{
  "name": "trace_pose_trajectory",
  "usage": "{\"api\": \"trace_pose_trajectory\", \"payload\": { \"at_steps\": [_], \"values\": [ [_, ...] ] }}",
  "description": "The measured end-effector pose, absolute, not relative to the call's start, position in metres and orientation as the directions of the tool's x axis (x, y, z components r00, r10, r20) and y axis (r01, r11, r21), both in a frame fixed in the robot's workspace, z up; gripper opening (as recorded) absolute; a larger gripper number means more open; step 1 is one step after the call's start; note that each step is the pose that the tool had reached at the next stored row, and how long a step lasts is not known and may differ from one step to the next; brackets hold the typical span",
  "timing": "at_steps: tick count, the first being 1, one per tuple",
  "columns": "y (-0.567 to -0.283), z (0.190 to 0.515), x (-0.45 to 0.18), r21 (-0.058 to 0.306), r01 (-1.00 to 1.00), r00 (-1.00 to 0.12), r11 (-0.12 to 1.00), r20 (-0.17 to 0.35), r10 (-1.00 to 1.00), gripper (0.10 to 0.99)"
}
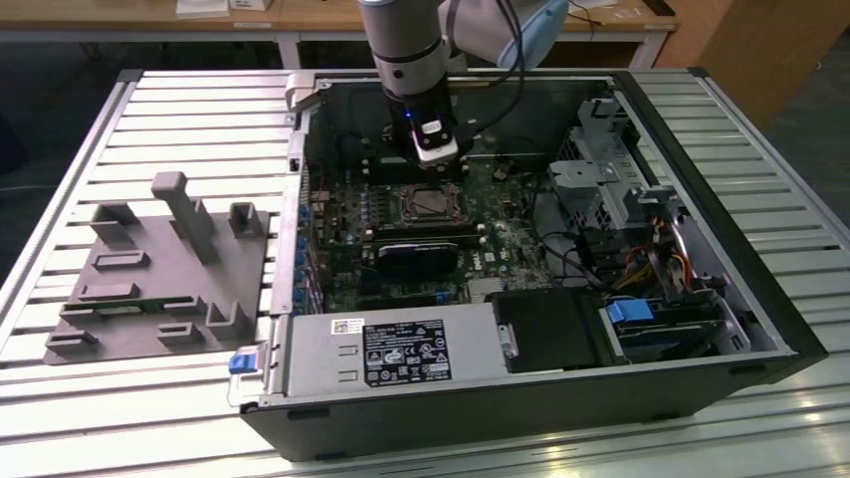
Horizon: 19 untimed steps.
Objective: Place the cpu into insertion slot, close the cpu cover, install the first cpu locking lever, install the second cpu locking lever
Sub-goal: 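Install the first cpu locking lever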
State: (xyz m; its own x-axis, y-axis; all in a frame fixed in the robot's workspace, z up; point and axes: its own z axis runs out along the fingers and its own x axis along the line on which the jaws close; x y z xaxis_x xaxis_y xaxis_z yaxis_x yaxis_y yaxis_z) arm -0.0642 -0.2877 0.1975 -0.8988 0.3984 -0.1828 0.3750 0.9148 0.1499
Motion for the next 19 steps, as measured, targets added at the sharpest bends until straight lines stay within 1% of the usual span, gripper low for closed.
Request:
{"api": "trace_pose_trajectory", "payload": {
  "at_steps": [19],
  "values": [
    [-0.281, 0.1945, -0.0642, 0.146, 0.388, -0.893, 0.91, -0.185, 0.41, 0.102]
  ]
}}
